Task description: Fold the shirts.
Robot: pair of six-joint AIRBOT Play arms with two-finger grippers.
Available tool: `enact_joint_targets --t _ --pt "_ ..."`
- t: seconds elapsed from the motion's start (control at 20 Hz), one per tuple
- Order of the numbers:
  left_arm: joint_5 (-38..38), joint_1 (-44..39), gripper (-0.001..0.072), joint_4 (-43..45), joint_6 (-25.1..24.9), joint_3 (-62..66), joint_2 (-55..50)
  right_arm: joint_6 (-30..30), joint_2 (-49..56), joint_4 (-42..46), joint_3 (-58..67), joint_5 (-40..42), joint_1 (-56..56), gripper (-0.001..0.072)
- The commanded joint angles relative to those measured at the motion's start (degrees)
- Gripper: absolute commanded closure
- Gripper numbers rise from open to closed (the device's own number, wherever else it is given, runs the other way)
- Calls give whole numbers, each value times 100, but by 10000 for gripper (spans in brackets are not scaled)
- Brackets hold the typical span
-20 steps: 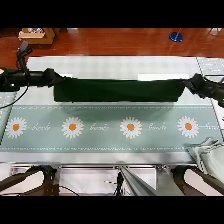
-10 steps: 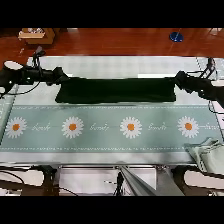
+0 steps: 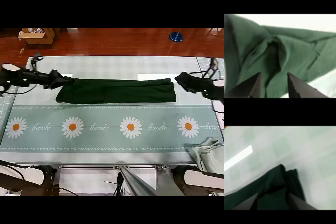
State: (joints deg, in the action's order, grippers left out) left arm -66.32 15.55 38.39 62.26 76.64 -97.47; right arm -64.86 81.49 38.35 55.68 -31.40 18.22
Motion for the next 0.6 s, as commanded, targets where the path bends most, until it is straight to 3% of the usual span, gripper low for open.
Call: enact_joint_targets --t 0.0,0.1,0.15,0.25,0.4,0.55 --pt "-575 564 319 452 -2 79 382 -903 -461 1508 33 -780 616 194" --pt "-785 820 319 656 -4 79 680 -1049 -411 1932 79 -1709 1029 166" --pt "-876 887 319 669 -4 79 782 -1047 -317 1926 79 -2072 1185 129" --pt "-979 920 319 669 -4 79 905 -986 -66 1738 79 -2518 1292 127" --pt "-1047 824 319 669 -4 76 898 -870 367 1106 79 -2612 1134 127" --pt "-1045 706 319 669 -7 76 894 -833 767 544 79 -2181 682 127"
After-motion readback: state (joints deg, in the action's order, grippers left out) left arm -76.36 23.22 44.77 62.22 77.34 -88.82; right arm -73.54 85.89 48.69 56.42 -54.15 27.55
